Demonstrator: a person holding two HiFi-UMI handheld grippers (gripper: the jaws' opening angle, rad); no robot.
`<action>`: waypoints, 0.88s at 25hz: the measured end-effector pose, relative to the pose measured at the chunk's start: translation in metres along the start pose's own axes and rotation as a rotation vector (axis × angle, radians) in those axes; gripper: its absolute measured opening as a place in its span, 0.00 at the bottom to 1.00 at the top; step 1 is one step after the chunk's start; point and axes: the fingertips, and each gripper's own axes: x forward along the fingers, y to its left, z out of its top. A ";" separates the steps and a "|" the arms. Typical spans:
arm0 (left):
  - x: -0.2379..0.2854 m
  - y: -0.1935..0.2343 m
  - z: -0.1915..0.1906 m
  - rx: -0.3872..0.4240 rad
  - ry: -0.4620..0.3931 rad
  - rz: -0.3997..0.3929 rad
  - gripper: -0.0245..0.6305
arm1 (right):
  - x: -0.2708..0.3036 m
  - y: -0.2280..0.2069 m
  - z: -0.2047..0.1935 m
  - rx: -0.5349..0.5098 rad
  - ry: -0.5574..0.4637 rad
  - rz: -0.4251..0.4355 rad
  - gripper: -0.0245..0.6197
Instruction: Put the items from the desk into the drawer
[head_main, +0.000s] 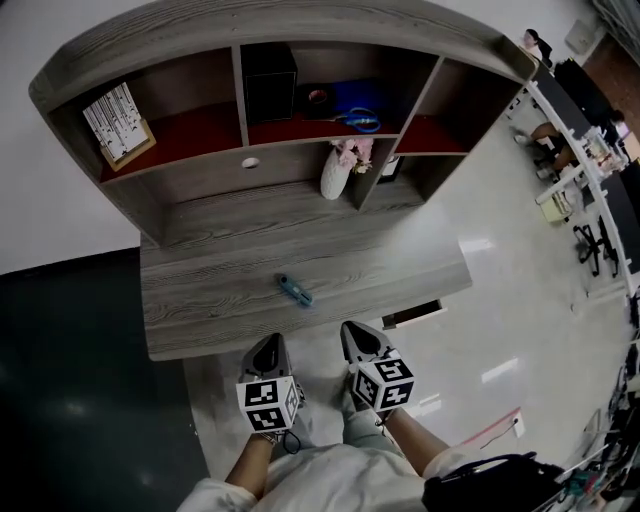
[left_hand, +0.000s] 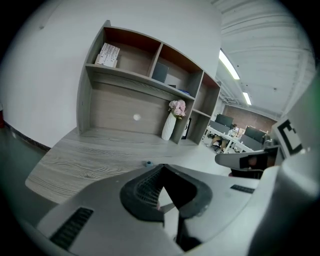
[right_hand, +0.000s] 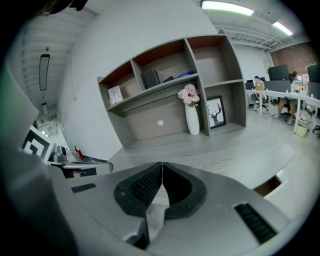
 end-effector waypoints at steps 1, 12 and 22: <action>0.001 0.000 -0.001 0.000 0.003 0.005 0.04 | 0.007 0.000 -0.001 -0.004 0.009 0.012 0.04; 0.013 0.020 -0.014 -0.054 0.015 0.094 0.04 | 0.100 0.012 -0.018 -0.075 0.103 0.155 0.14; 0.018 0.038 -0.042 -0.115 0.052 0.143 0.04 | 0.160 0.015 -0.040 -0.208 0.192 0.184 0.26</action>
